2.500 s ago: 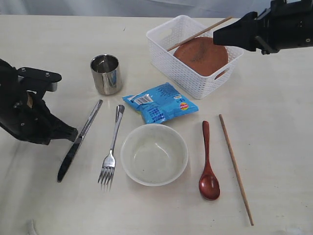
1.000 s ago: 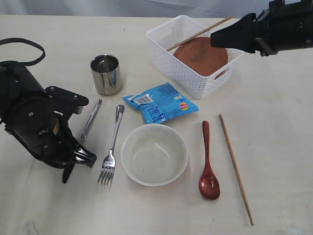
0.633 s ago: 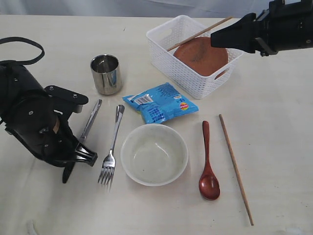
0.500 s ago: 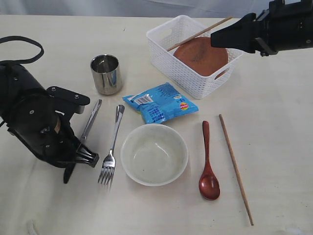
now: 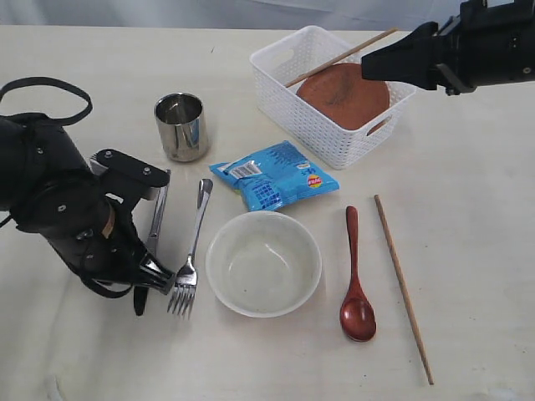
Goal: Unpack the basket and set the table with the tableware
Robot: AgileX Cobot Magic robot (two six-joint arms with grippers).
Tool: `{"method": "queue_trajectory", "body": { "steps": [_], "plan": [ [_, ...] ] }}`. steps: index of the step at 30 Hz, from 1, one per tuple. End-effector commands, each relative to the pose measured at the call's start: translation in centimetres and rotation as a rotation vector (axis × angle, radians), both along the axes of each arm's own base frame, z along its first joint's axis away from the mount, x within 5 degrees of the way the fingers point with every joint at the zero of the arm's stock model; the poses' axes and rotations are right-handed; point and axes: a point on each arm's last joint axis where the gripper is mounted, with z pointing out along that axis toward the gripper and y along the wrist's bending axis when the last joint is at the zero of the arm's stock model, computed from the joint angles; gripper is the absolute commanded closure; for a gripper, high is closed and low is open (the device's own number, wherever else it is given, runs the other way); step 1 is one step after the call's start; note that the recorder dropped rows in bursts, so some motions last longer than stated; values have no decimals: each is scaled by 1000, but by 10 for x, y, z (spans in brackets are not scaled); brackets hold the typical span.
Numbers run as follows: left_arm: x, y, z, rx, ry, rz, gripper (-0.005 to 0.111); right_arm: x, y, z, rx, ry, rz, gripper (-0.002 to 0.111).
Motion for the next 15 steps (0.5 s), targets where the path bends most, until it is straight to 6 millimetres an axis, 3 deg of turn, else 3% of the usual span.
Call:
{"method": "queue_trajectory", "body": {
  "steps": [1,6,11,15],
  "plan": [
    [2,13,9,123,-72,36,107,8,-10,-1,-62,-38,-120,65],
    [9,21,32,146,-246,72,107,21,-25,-3,-134,-60,-334,62],
    [20,5,46,-32,-418,-22,107,31,-25,7,-108,-103,-358,42],
    [23,-5,48,-154,-455,-37,107,63,-27,10,-54,-106,-420,41]
  ]
}}
